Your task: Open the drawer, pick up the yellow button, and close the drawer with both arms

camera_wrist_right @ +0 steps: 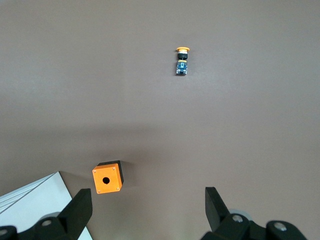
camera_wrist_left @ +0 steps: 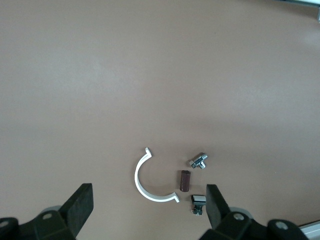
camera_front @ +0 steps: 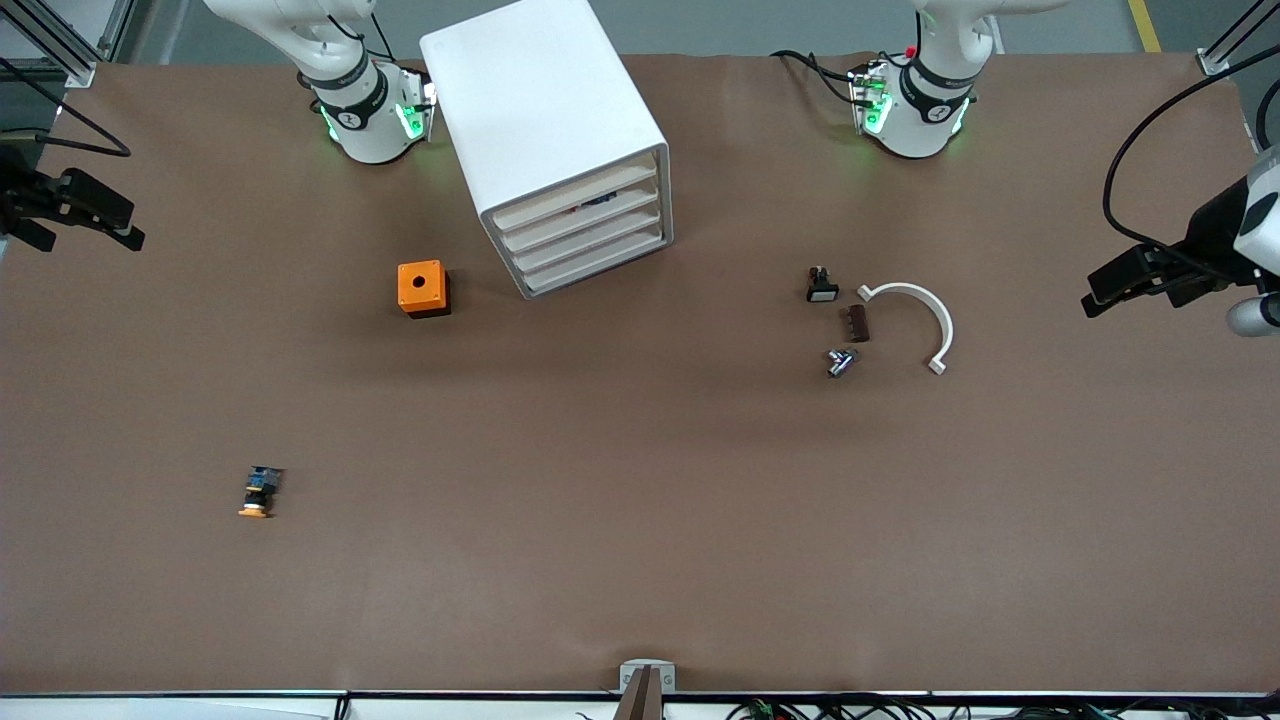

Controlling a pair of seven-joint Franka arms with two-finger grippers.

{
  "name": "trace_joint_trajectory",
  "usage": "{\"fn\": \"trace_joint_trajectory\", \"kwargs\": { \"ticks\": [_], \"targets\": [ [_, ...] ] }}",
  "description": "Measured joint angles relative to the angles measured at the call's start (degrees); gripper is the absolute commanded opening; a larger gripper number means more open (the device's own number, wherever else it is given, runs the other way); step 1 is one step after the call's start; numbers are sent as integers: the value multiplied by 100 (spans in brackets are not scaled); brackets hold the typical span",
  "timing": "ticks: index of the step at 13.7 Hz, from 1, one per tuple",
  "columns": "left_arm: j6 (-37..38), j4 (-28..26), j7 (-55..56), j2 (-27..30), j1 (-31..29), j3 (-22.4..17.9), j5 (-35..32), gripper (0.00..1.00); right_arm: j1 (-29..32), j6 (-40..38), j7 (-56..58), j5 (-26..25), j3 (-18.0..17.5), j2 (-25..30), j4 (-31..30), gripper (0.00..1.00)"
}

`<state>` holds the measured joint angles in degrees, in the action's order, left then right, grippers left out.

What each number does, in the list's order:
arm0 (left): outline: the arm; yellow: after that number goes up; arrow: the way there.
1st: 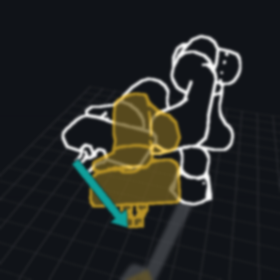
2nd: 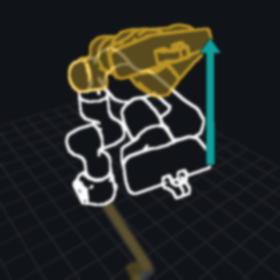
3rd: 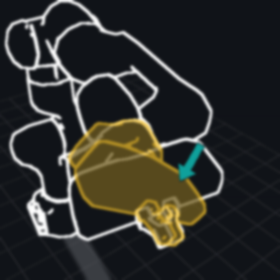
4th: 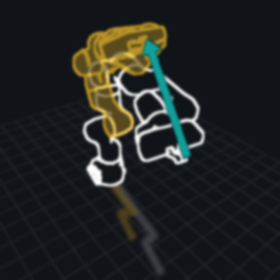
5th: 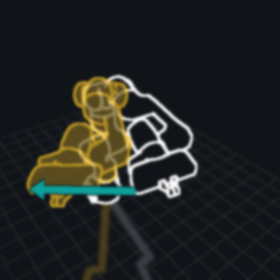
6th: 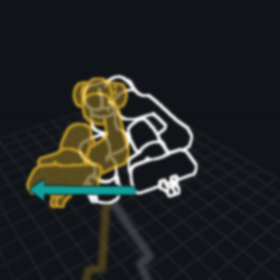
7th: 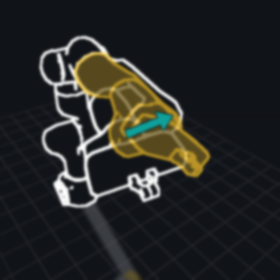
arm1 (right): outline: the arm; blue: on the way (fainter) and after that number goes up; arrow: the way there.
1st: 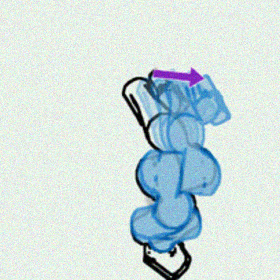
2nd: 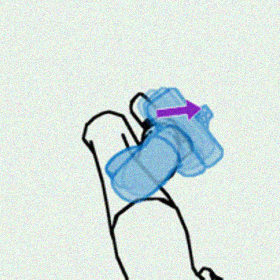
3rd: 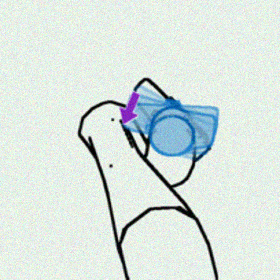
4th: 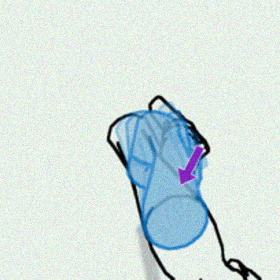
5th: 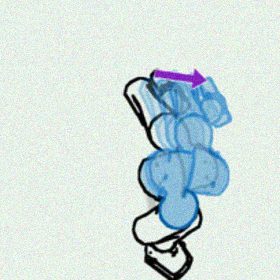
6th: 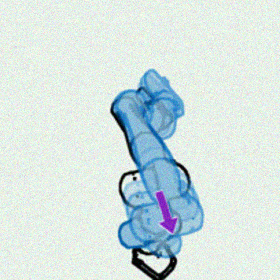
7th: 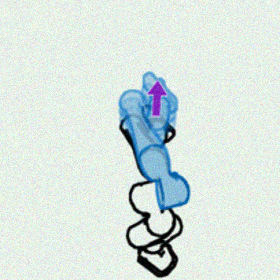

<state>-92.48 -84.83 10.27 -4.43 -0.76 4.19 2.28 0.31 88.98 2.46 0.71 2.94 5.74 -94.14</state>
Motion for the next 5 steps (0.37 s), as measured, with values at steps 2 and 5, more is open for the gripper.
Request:
{"fn": "trace_joint_trajectory", "kwargs": {
  "ticks": [2, 5],
  "targets": [
    [4, 28, 0, 0, -13, -8, 0, 99, 0, -26, 0, 1, 0, 0, -2, 100],
    [7, 28, 0, 0, -20, -13, 0, 99, -2, -58, -1, 3, -1, 0, -3, 100]
  ]
}}
